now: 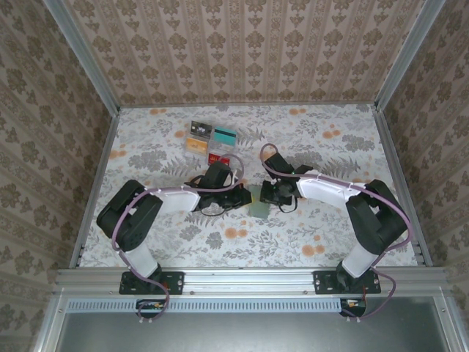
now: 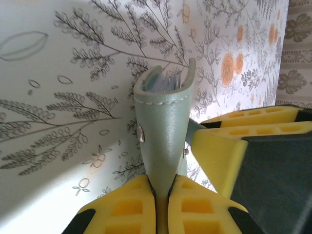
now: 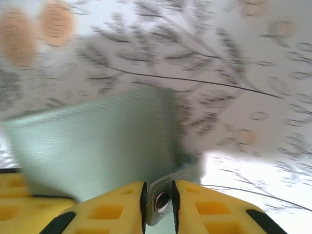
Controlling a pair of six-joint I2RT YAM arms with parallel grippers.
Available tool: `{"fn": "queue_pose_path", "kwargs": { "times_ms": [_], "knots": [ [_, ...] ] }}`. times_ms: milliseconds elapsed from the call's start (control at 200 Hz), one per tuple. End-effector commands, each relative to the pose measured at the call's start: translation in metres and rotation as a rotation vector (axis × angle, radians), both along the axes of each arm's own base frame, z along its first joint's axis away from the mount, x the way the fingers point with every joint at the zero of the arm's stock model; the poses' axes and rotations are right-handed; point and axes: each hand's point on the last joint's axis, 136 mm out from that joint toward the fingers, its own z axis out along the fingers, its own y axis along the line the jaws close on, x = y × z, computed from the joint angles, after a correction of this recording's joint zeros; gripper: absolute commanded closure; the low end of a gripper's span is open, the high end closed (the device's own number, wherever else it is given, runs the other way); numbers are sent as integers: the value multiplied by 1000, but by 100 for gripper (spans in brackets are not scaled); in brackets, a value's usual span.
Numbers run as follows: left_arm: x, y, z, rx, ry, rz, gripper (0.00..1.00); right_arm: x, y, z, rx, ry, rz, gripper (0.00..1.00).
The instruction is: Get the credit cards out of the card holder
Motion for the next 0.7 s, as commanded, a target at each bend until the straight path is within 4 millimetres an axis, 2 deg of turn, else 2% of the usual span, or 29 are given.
{"fn": "queue_pose_path", "kwargs": {
  "times_ms": [0, 70, 150, 240, 335, 460, 535, 695],
  "knots": [
    [12, 13, -7, 45, -14, 59, 100, -16, -38, -12, -160, 60, -31, 82],
    [12, 12, -6, 35, -18, 52, 100, -15, -37, -10, -151, 56, -20, 84],
    [12, 11, -3, 30, -25, 46, 100, -11, -33, -6, -138, 44, -12, 79],
    [14, 11, 2, 36, -41, 43, 78, -4, -25, -3, -91, 25, -3, 69],
    [16, 15, 7, 69, -67, 41, 57, 4, -12, -3, -31, 16, 4, 68],
    [25, 26, 29, 93, -152, 58, 37, 11, -3, -6, 4, 6, 18, 68],
    [35, 38, 41, 108, -201, 95, 29, 14, -1, -8, 4, 3, 27, 70],
    [50, 69, 51, 191, -275, 165, 13, 18, -2, -9, -16, -15, 36, 77]
  ]
}}
